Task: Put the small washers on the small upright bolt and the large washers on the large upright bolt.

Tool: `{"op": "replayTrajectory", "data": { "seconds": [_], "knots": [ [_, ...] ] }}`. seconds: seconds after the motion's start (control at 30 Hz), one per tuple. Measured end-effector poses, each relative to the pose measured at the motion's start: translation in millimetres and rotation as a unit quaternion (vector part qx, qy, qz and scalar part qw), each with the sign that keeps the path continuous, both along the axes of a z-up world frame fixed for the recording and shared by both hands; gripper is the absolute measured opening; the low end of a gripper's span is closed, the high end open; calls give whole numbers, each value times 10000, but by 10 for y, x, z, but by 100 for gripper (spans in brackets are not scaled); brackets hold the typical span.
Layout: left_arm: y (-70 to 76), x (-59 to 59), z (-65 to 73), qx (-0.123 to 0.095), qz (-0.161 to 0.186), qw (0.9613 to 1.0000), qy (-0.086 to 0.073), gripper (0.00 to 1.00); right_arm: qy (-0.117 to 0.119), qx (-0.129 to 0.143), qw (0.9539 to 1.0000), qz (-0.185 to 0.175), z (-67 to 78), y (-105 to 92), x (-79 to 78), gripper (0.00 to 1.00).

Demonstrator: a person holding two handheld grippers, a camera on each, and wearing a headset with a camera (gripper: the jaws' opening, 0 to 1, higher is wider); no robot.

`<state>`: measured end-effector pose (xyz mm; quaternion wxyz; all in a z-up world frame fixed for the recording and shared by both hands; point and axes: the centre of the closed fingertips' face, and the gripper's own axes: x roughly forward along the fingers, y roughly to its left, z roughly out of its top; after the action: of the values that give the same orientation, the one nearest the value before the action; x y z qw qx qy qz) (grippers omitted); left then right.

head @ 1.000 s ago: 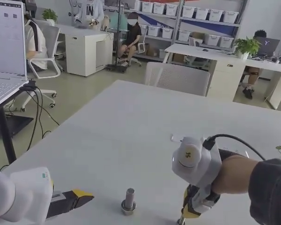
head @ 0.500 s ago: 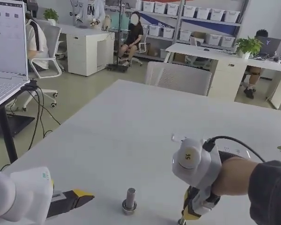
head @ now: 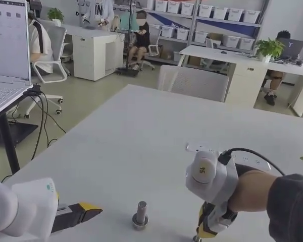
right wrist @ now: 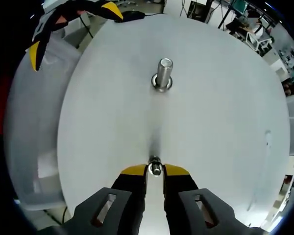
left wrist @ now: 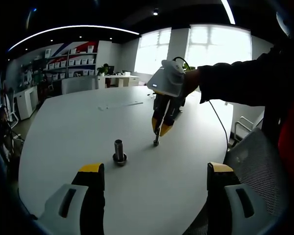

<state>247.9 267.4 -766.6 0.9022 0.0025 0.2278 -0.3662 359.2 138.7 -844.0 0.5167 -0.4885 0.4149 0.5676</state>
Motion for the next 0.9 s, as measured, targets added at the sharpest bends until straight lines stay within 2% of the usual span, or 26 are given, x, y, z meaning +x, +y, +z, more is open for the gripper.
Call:
{"op": "replayTrajectory", "data": {
  "seconds": [0.9],
  "knots": [
    [-9, -3, -12, 2, 5, 10000, 17, 86, 61, -33, 10000, -30, -54, -28, -18, 13]
  ]
}}
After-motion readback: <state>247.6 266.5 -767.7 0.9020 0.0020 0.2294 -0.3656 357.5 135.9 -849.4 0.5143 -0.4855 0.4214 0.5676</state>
